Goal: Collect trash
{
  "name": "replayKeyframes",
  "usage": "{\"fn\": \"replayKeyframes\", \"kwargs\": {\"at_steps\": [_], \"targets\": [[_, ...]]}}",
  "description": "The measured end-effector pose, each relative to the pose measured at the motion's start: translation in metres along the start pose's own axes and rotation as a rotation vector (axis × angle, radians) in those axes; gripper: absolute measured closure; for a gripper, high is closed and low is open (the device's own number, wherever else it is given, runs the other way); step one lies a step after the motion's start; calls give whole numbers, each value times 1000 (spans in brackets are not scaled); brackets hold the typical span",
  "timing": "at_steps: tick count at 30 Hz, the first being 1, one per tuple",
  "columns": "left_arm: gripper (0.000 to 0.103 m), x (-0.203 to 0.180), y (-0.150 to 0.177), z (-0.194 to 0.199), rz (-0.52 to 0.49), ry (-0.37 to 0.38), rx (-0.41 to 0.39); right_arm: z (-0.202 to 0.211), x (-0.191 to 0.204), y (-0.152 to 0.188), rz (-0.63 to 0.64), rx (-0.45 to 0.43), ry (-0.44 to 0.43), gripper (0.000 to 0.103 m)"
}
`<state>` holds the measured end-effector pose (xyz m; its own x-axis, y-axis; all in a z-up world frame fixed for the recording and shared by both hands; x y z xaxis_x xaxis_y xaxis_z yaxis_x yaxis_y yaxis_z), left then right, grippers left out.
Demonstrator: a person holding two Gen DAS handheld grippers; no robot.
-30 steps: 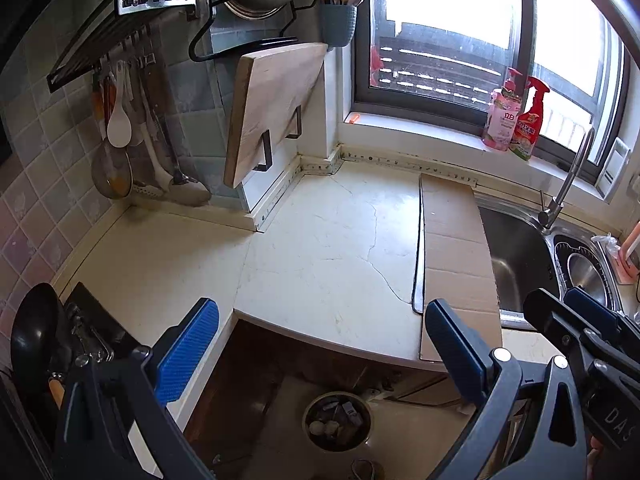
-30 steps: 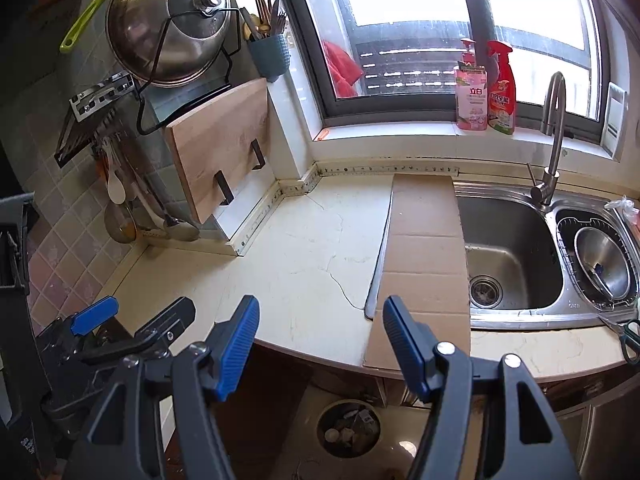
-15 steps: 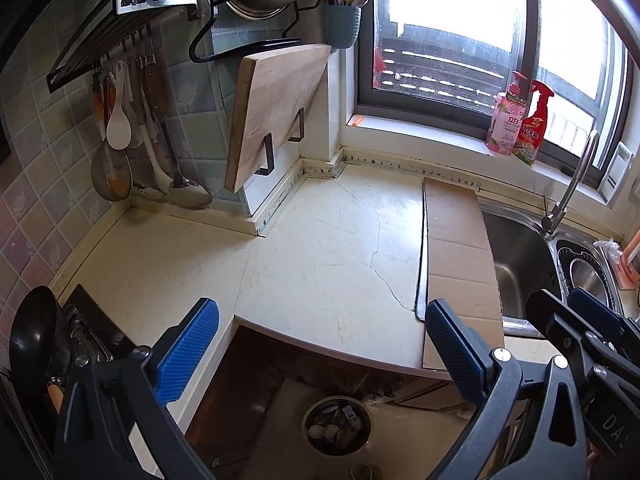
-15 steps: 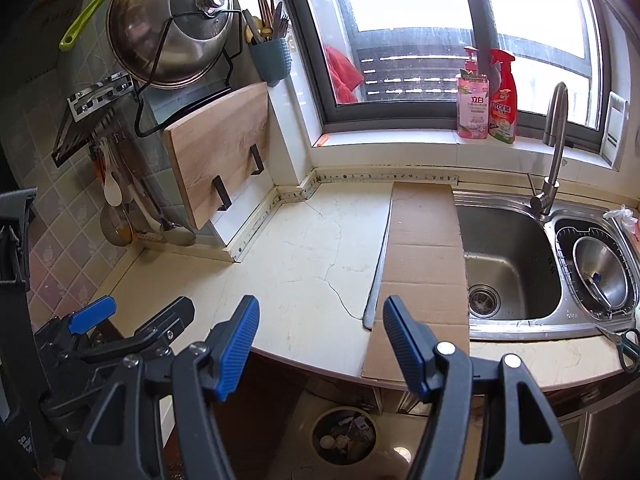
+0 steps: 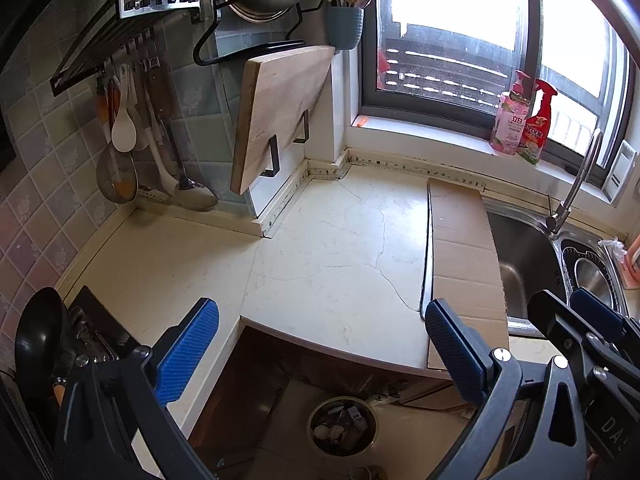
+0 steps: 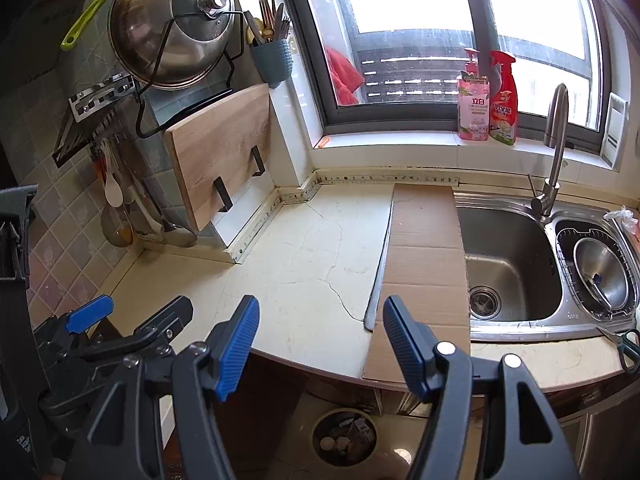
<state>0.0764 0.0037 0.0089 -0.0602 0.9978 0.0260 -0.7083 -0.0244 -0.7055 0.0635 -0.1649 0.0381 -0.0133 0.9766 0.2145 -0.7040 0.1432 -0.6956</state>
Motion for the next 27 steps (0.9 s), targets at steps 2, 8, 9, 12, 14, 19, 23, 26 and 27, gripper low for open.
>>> {"fn": "replayKeyframes", "kwargs": {"at_steps": [2, 8, 9, 12, 14, 19, 23, 26, 27], "targets": [[1, 1, 1, 1, 1, -2, 0, 1, 1, 1, 0, 0, 1, 38], [1, 2, 4, 4, 4, -4, -2, 4, 4, 4, 2, -6, 3, 38], [1, 2, 4, 4, 4, -3, -2, 5, 4, 5, 1, -6, 2, 38], [1, 2, 4, 4, 3, -3, -2, 6, 5, 6, -2, -7, 0, 38], [1, 2, 5, 6, 1, -6, -4, 7, 4, 6, -1, -7, 0, 38], [1, 2, 8, 11, -11, -19, -16, 8, 4, 7, -2, -8, 0, 38], [1, -1, 10, 14, -26, -28, -25, 11, 2, 10, -7, -8, 3, 38], [1, -1, 11, 14, -33, -31, -27, 15, 0, 14, -15, -9, 8, 38], [1, -2, 11, 15, -34, -30, -27, 15, 0, 15, -17, -9, 9, 38]]}}
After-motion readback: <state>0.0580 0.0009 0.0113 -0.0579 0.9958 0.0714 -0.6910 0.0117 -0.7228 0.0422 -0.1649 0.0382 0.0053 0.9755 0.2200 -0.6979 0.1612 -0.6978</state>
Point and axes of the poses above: each gripper's, at about its wrist camera, not at the fingertips, and z roughly against the way its jaws point, x to its left, y to its underside, the point moved 7 cm from there along -z, roughly the way its jaws point, and after that the axes turned 1 degree about z, right-handed, at the moved point
